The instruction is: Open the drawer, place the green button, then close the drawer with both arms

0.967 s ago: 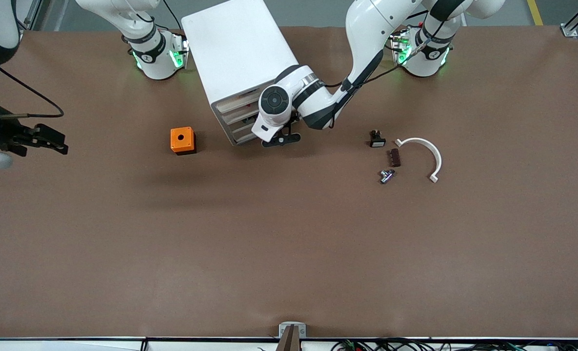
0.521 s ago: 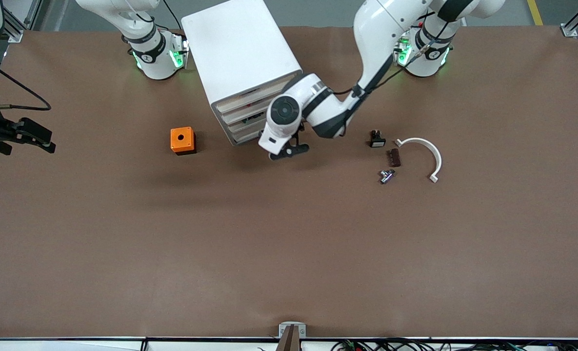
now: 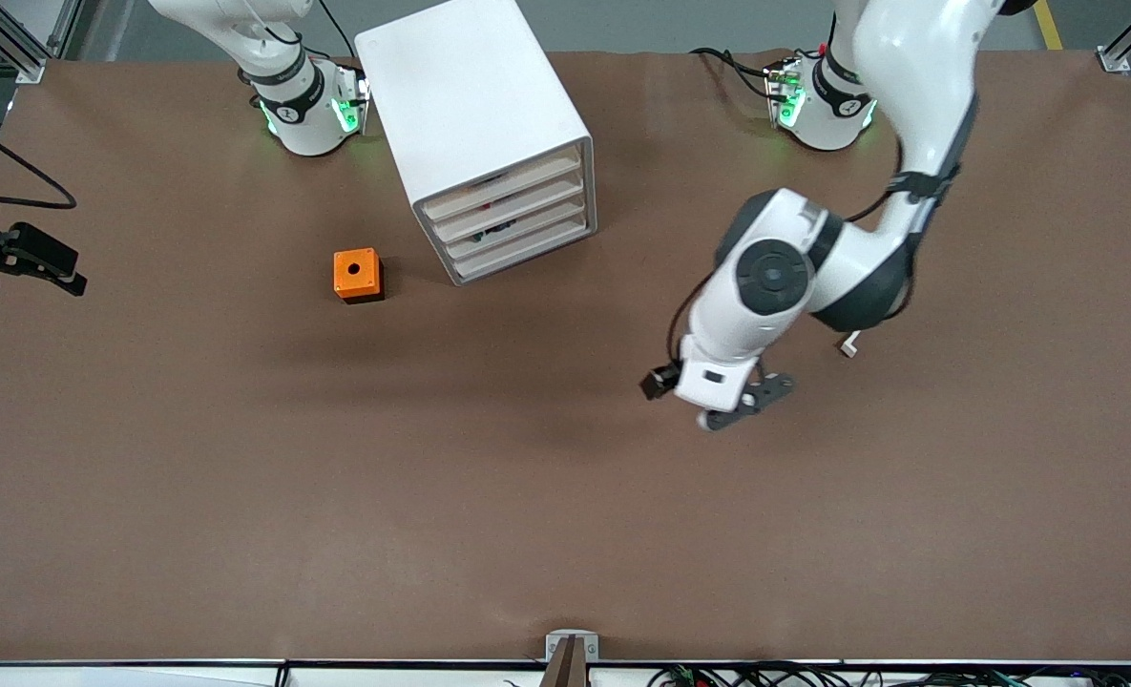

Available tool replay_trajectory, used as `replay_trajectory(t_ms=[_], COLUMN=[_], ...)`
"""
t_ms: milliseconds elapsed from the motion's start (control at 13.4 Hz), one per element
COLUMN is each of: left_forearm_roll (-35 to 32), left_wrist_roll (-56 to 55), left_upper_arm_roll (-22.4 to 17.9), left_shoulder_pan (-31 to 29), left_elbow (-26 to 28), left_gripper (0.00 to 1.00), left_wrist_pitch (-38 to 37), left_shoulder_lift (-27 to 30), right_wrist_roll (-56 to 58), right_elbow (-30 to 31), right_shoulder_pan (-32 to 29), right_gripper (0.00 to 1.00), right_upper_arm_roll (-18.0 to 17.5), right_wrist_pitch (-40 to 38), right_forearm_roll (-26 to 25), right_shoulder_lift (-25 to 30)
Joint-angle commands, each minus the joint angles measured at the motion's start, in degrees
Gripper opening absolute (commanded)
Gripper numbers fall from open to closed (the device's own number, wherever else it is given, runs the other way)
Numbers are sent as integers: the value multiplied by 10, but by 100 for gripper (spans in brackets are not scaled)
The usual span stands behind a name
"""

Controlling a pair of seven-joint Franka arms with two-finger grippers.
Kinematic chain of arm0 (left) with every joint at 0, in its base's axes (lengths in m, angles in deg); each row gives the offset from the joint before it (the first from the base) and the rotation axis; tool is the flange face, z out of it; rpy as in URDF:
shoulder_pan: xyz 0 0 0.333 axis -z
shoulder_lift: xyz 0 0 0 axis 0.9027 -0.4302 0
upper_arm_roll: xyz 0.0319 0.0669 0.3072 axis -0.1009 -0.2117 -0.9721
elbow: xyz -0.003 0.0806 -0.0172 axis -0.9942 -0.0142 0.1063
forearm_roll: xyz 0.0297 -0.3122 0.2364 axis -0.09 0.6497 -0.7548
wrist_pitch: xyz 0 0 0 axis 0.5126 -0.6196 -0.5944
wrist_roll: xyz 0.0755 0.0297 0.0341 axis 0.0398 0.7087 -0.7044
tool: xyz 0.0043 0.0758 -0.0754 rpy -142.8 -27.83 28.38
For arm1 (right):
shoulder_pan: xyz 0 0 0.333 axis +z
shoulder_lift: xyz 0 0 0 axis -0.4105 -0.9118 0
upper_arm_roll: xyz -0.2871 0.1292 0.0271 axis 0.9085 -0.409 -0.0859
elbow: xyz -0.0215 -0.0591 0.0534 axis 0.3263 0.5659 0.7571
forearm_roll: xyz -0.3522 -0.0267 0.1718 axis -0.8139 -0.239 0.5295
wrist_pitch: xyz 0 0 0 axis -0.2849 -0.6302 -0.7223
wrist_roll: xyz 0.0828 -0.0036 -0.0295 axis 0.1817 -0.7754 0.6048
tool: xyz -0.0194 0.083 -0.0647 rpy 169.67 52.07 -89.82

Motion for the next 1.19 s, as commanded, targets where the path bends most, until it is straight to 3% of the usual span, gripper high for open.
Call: replay_trajectory(t_ms=[0,818,1116], left_forearm_roll=[-20,19,29], left_wrist_roll=[48,393,454], left_upper_arm_roll=[5,6,5], left_shoulder_pan=[-38,-219,-236], left_elbow=[4,-4,-4], left_gripper=[100,100,100], left_wrist_pitch=[-47,-216,-256], left_shoulder_lift=[56,236,271], right_wrist_roll=[5,5,5], right_elbow=[-7,-6,-6], right_shoulder_pan=[-10,-9,-9], right_gripper=[100,100,100], right_upper_arm_roll=[-11,-11,-11], right_wrist_pitch=[-11,-11,-11], right_forearm_roll=[-8,-8,-8], right_shoulder_lift=[1,1,1])
